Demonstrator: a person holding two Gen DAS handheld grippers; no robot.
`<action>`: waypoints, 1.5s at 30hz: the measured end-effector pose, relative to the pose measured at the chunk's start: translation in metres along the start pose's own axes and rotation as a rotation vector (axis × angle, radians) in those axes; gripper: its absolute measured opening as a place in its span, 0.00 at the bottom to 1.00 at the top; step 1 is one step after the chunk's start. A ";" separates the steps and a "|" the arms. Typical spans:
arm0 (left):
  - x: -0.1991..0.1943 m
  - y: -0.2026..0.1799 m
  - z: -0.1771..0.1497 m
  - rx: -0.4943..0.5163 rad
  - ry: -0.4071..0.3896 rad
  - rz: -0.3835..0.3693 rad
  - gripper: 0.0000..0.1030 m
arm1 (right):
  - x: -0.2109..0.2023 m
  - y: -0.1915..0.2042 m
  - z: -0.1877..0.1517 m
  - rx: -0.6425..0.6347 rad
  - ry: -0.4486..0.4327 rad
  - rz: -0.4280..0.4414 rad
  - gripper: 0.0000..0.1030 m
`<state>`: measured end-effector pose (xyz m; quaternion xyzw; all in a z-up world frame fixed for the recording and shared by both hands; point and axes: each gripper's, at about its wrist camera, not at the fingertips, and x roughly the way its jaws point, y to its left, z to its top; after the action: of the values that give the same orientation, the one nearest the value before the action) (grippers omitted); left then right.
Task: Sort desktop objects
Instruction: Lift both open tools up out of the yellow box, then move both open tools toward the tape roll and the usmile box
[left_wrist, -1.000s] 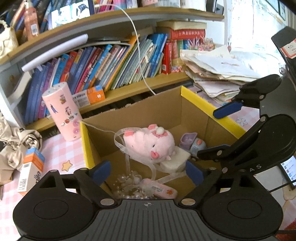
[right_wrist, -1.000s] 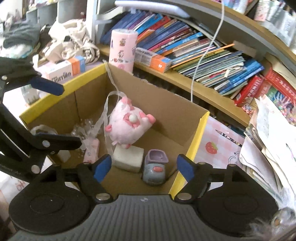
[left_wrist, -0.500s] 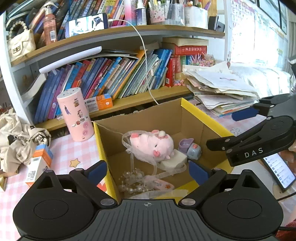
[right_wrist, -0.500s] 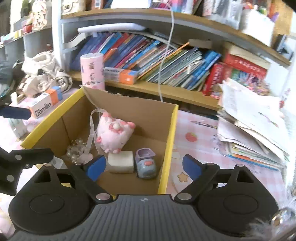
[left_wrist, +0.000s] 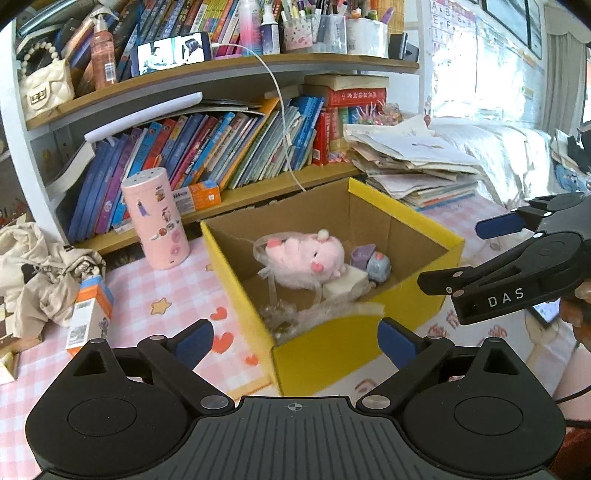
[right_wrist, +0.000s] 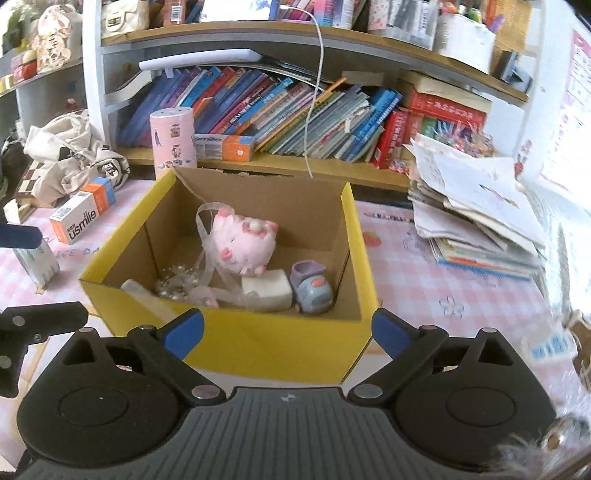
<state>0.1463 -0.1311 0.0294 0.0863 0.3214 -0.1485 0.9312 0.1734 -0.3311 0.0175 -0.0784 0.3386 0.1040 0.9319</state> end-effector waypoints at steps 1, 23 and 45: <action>-0.002 0.003 -0.003 0.000 0.002 -0.003 0.95 | -0.003 0.005 -0.004 0.012 0.000 -0.011 0.97; -0.041 0.075 -0.076 -0.083 0.079 0.046 0.95 | -0.017 0.119 -0.046 0.015 0.089 -0.012 1.00; -0.073 0.139 -0.114 -0.189 0.096 0.151 0.95 | -0.002 0.211 -0.037 -0.138 0.129 0.127 1.00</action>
<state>0.0727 0.0455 -0.0043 0.0291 0.3706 -0.0427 0.9273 0.0975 -0.1357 -0.0254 -0.1274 0.3941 0.1805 0.8921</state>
